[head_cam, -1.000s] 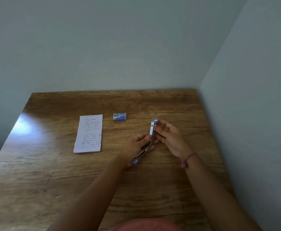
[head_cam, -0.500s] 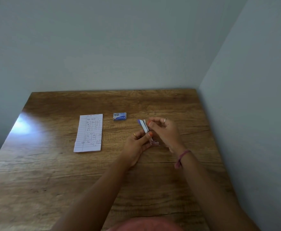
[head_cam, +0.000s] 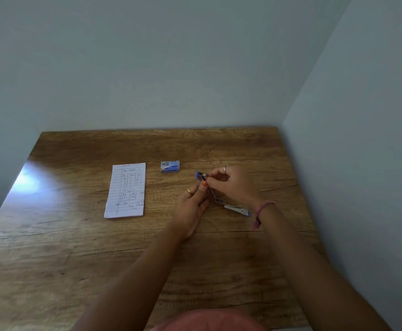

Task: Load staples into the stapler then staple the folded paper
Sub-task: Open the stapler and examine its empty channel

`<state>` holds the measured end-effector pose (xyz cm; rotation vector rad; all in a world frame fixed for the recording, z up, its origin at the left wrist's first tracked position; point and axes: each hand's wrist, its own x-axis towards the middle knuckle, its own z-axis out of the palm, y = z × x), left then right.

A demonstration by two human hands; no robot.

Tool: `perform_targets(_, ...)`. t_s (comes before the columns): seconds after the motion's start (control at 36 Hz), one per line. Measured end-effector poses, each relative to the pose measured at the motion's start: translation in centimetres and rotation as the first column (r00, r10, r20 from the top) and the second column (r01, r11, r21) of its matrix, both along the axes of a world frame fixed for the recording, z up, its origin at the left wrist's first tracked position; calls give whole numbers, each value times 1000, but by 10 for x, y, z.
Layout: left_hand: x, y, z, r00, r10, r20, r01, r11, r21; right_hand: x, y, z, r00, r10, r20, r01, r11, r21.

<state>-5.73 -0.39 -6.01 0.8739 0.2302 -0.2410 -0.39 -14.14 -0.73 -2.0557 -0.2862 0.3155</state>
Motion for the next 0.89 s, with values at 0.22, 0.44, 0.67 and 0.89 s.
perform_targets(0.22,1,5,-1,999,-22,24,23,999,-43,-3,3,1,995,7,103,-2,999,-49)
perform_targets(0.44,-1,3,0,999,51,4,-51,995,-81,-4,8,3,997,2,77,3,998,-65)
perform_targets(0.67,-4,-2,0,990,139,-13,-140,989,-52,-15,27,4,950,-85,300,141,975,-169)
perform_targets(0.89,-8,-4,3,985,167,31,-165,984,-69,-20,37,0,909,-110,403,222,945,-242)
